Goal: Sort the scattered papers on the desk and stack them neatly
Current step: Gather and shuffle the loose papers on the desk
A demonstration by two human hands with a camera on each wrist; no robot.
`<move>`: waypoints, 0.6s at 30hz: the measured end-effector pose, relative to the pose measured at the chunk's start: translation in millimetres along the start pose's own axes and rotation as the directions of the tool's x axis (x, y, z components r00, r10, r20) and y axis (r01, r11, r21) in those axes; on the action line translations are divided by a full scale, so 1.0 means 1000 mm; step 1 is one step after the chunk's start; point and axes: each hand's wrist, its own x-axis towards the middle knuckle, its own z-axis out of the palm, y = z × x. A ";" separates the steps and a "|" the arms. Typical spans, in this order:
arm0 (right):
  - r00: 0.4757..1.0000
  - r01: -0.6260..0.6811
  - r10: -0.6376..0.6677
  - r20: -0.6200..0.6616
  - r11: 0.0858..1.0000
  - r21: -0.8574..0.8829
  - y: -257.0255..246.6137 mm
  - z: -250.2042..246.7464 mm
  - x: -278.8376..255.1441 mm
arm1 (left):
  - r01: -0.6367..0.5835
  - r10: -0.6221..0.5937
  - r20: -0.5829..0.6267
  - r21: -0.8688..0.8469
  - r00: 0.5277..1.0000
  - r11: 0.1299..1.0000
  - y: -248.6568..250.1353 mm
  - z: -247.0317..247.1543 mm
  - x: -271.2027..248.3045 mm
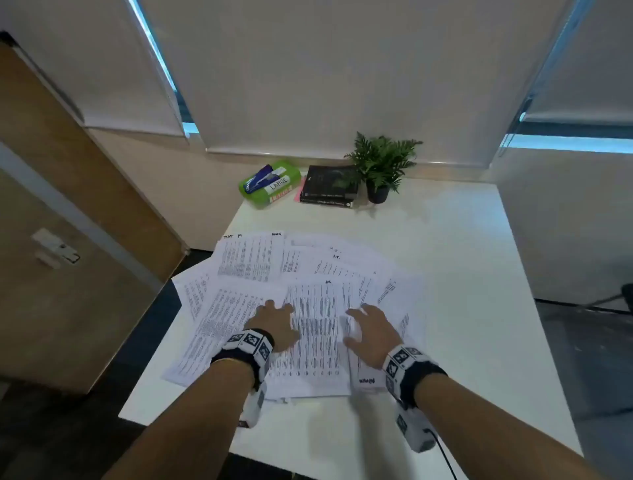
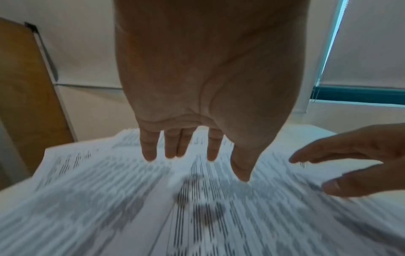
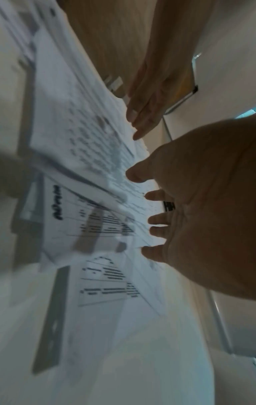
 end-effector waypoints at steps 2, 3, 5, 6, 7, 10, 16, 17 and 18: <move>0.999 0.031 -0.032 -0.014 0.998 -0.053 0.005 0.015 0.010 | 0.030 -0.032 -0.056 -0.030 0.998 0.999 -0.004 0.022 0.009; 0.999 0.034 -0.035 -0.015 0.997 -0.074 0.008 0.023 0.014 | 0.045 -0.048 -0.106 -0.039 0.993 0.998 -0.007 0.035 0.015; 0.999 0.038 -0.041 -0.030 0.994 -0.101 0.016 0.038 0.027 | 0.061 -0.074 -0.213 -0.067 0.974 0.996 -0.013 0.058 0.029; 0.998 0.039 -0.044 -0.034 0.991 -0.129 0.021 0.046 0.032 | 0.068 -0.086 -0.235 -0.083 0.968 0.994 -0.014 0.069 0.036; 0.998 0.041 -0.047 -0.037 0.985 -0.165 0.026 0.053 0.037 | 0.073 -0.094 -0.240 -0.094 0.966 0.993 -0.016 0.078 0.041; 0.996 0.046 -0.061 -0.059 0.972 -0.231 0.035 0.064 0.049 | 0.059 -0.083 -0.224 -0.111 0.971 0.992 -0.019 0.096 0.057; 0.994 0.050 -0.069 -0.090 0.979 -0.197 0.040 0.068 0.061 | 0.040 -0.080 -0.260 -0.154 0.962 0.987 -0.024 0.110 0.075; 0.994 0.050 -0.069 -0.087 0.979 -0.198 0.041 0.069 0.062 | 0.036 -0.077 -0.260 -0.160 0.962 0.986 -0.025 0.111 0.077; 0.995 0.051 -0.067 -0.078 0.979 -0.198 0.041 0.068 0.063 | 0.032 -0.076 -0.258 -0.168 0.963 0.985 -0.026 0.111 0.077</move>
